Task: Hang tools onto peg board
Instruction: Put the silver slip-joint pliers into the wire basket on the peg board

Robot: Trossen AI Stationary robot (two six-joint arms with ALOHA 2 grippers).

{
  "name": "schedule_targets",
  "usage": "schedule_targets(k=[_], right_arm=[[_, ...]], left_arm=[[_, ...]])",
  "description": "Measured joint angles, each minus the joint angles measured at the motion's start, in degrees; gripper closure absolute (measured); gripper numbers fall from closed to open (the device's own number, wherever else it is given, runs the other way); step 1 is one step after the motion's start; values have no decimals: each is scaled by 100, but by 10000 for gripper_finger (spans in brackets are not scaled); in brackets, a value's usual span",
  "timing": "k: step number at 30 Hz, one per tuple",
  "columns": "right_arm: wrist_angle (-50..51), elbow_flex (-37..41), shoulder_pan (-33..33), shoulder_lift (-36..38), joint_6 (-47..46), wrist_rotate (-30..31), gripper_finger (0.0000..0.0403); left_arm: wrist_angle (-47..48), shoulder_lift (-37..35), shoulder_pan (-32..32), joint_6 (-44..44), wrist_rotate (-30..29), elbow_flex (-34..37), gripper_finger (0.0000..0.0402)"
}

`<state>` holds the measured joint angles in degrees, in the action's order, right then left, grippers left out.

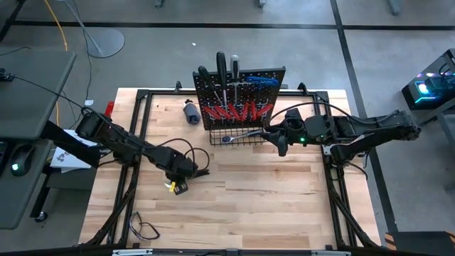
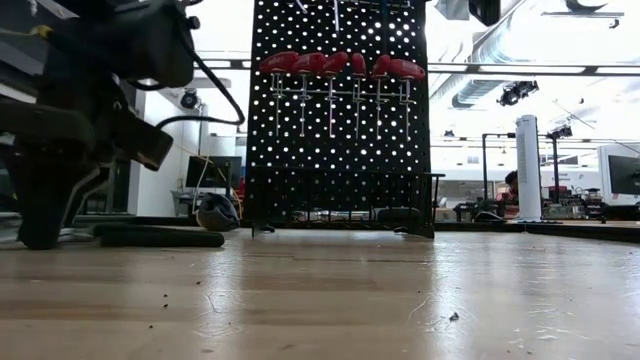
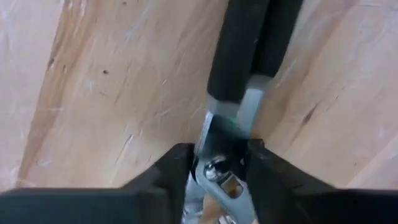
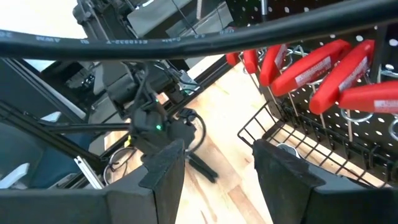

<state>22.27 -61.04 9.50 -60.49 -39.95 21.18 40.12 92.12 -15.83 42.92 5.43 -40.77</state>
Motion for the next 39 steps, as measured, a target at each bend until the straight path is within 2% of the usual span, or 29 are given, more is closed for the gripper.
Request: schedule_targets(k=[1, 2, 13, 14, 17, 18, 27, 34, 39], right_arm=[[31, 0, 0, 0, -5, 3, 219], [63, 0, 0, 0, -10, 4, 219], [104, 0, -2, 0, 29, 10, 219], [98, 0, -2, 0, 38, 10, 219], [100, 0, 0, 0, 38, 10, 219], [99, 0, 0, 0, 49, 8, 219], [102, 0, 0, 1, 53, 10, 219], [25, 0, 30, 3, 34, -51, 219], [-155, 0, 218, 118, 51, -121, 219]], left_arm=[[-9, 0, -36, -9, -17, -4, 297], [-24, -8, -71, -16, -58, -4, 299], [310, -197, -355, 192, -644, -385, 300], [350, -248, -370, 205, -677, -434, 308], [240, -448, -436, 271, -807, -565, 383], [198, -493, -469, 280, -876, -568, 391], [162, -872, -651, 332, -996, -619, 391], [-466, -1028, -751, 199, -959, -700, 391], [-1206, -1351, -931, -759, -1837, -1304, 391]])
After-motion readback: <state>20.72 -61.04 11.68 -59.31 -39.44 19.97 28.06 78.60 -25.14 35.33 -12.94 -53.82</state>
